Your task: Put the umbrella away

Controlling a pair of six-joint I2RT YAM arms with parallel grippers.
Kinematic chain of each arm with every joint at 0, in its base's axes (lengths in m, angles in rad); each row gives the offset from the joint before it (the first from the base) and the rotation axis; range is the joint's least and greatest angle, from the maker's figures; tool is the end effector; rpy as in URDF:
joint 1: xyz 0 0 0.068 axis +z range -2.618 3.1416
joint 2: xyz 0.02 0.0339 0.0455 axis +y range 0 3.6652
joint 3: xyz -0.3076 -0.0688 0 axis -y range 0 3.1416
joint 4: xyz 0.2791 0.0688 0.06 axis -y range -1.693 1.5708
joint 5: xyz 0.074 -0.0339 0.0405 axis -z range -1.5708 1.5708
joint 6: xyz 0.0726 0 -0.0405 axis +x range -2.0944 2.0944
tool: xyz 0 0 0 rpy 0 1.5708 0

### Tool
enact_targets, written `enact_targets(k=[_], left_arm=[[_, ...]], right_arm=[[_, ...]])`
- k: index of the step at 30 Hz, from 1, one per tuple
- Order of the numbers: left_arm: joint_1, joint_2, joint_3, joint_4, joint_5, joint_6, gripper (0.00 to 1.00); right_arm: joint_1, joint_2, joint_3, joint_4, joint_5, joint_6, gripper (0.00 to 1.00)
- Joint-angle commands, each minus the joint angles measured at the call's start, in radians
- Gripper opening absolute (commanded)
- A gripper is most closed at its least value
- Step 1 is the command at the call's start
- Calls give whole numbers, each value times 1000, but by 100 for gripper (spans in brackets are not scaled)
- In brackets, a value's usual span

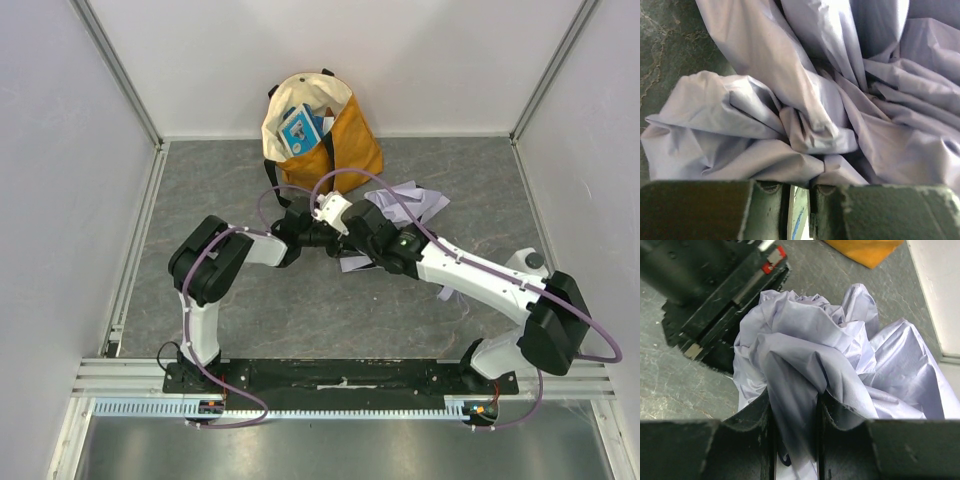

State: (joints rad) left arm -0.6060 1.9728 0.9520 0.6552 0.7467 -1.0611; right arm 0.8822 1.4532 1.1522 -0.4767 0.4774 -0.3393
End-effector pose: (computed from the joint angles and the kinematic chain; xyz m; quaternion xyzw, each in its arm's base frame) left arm 0.3469 -0.3004 0.1445 0.0283 0.7940 -0.5927 0.1323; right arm 0.2589 0.2621 0.2964 -0.4392 0.7866 -0.1095 0.4200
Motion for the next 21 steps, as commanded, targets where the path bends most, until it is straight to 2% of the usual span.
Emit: enact_targets(k=[1, 6, 13, 16, 21], left_arm=[[15, 67, 63, 49, 35, 53, 18], [12, 75, 175, 78, 49, 38, 19], [18, 83, 390, -117, 51, 98, 20], [18, 119, 378, -92, 71, 73, 20], [20, 121, 249, -72, 36, 107, 20]], right_arm=[[31, -45, -28, 82, -169, -53, 0], [29, -45, 26, 75, -152, -63, 0], [29, -44, 119, -25, -145, -109, 0], [29, -27, 78, -20, -138, -116, 0], [38, 12, -21, 48, -161, -84, 0]])
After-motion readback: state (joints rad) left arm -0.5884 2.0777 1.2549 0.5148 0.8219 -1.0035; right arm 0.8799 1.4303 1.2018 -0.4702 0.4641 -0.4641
